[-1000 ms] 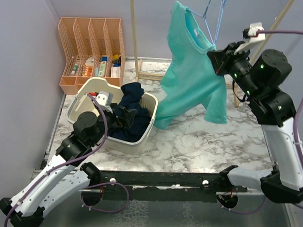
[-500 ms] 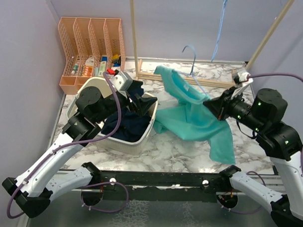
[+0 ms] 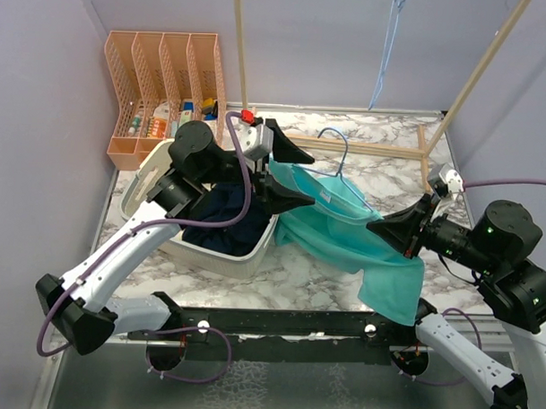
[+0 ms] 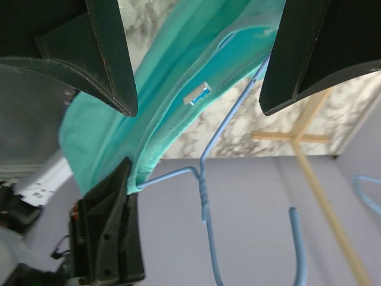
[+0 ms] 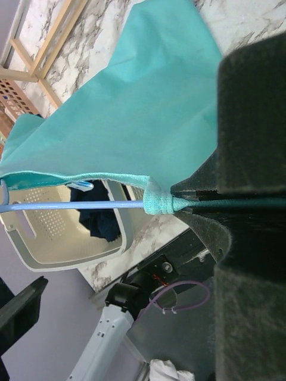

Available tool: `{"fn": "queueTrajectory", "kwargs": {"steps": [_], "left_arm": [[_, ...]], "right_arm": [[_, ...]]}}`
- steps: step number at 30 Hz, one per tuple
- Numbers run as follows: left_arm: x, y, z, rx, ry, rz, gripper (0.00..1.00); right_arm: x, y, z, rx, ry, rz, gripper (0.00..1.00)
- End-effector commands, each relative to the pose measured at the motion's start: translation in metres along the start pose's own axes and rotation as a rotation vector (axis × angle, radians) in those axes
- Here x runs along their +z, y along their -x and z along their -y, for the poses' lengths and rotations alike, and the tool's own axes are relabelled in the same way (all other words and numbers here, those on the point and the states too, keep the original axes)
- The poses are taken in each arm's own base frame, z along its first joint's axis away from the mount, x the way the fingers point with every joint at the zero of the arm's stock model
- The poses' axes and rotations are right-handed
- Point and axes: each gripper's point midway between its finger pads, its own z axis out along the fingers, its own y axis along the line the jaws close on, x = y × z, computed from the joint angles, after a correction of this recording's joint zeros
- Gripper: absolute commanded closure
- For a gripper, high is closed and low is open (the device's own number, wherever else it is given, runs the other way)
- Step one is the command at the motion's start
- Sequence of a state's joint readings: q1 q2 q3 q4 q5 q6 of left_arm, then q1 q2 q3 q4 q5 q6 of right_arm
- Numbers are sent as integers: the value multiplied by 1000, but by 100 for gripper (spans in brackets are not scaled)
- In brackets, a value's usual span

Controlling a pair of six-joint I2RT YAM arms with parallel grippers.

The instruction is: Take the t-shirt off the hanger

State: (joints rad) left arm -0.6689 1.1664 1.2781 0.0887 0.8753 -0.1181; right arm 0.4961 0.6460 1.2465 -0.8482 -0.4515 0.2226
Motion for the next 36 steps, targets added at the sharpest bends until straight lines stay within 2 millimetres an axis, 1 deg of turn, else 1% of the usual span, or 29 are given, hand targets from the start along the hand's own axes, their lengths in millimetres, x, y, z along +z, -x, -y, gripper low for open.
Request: {"fn": "queueTrajectory", "kwargs": {"steps": [1,8,12,14,15,16,19,20,21,22,25,26,27,31,32,33,34,36], "left_arm": [[3,15,40,-10,-289,53,14],[15,20,36,-49,-372,59,16],[22,6,29,-127,-390,30,17],[25,4,26,-145,-391,31,17],[27,10,24,-137,-389,42,18],[28,11,22,-141,-386,42,19],[33,5,15,-178,-377,25,20],[34,4,14,-184,-379,21,23],[35,4,13,-185,-379,20,29],[36,4,12,-187,-379,20,37],[37,3,10,-200,-378,12,74],[37,2,10,-205,-379,7,81],[37,0,10,-206,-378,3,83],[36,-8,11,-215,-382,-14,84],[36,-10,11,-217,-383,-15,87],[36,-11,11,-219,-385,-16,98],[36,-12,11,-224,-385,-17,100],[35,-12,12,-224,-392,-19,100]], "right_arm": [[-3,7,-16,-40,88,47,99],[-5,2,-16,-42,88,38,99],[-5,4,-17,-47,96,45,99],[-4,5,-17,-46,99,47,99],[-3,5,-18,-46,101,47,99],[-3,5,-18,-45,105,47,99],[-2,7,-20,-44,116,56,99],[-2,8,-20,-45,119,59,99],[-2,8,-21,-45,121,61,99],[-2,9,-20,-45,119,63,99],[-2,10,-20,-44,115,68,99],[-2,10,-20,-42,113,69,99],[-3,11,-20,-42,112,72,99],[-4,13,-22,-35,116,82,99],[-4,14,-22,-34,120,84,99],[-3,14,-23,-32,122,88,99],[-3,15,-23,-33,122,90,99],[-2,14,-22,-32,121,88,99]]}}
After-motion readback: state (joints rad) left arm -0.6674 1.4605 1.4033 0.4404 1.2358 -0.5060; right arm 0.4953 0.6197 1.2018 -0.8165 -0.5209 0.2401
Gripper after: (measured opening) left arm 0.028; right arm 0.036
